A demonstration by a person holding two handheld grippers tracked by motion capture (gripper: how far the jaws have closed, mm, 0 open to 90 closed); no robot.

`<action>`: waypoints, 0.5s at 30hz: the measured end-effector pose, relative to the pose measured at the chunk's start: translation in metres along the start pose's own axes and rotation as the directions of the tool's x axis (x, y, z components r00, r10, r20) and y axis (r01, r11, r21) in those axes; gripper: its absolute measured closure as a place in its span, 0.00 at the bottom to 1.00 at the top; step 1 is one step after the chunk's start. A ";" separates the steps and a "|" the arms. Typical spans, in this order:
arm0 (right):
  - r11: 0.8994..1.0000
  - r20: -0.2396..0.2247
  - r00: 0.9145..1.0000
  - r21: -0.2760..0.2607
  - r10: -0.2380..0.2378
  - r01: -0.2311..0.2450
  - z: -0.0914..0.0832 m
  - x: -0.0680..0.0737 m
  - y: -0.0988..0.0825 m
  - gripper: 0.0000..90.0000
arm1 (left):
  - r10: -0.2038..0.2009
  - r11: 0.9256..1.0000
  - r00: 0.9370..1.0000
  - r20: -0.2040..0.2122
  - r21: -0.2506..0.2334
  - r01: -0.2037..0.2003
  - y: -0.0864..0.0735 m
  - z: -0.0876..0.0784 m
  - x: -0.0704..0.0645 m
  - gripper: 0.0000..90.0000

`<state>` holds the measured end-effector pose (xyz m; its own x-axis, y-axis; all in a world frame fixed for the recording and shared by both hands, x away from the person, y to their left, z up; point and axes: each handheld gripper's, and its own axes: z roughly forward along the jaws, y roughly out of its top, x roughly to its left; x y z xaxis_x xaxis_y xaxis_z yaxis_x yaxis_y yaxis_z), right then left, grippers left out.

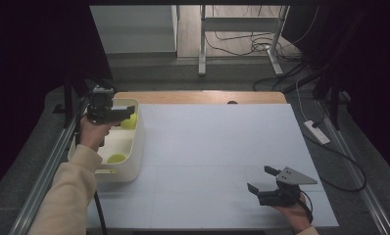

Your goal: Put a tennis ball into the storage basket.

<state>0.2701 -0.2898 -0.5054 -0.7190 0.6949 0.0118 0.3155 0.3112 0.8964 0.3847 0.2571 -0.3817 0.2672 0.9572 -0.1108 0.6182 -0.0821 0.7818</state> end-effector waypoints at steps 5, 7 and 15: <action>1.000 0.000 1.000 0.000 0.000 0.000 0.000 0.000 0.000 0.10 | 0.006 0.999 0.999 0.036 -0.042 -0.005 0.000 -0.010 -0.002 0.13; 1.000 0.001 1.000 0.000 0.000 0.000 0.000 0.000 0.000 0.10 | 0.015 0.998 0.999 0.051 -0.057 -0.012 0.000 -0.014 -0.005 0.14; 1.000 0.003 1.000 -0.009 0.004 -0.004 0.000 -0.001 0.001 0.10 | 0.048 0.993 0.991 0.124 -0.117 -0.033 0.000 -0.030 -0.017 0.15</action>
<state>0.2714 -0.2905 -0.5050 -0.7159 0.6981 0.0139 0.3129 0.3030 0.9001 0.3579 0.2490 -0.3617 0.3862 0.9103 -0.1488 0.5183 -0.0807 0.8514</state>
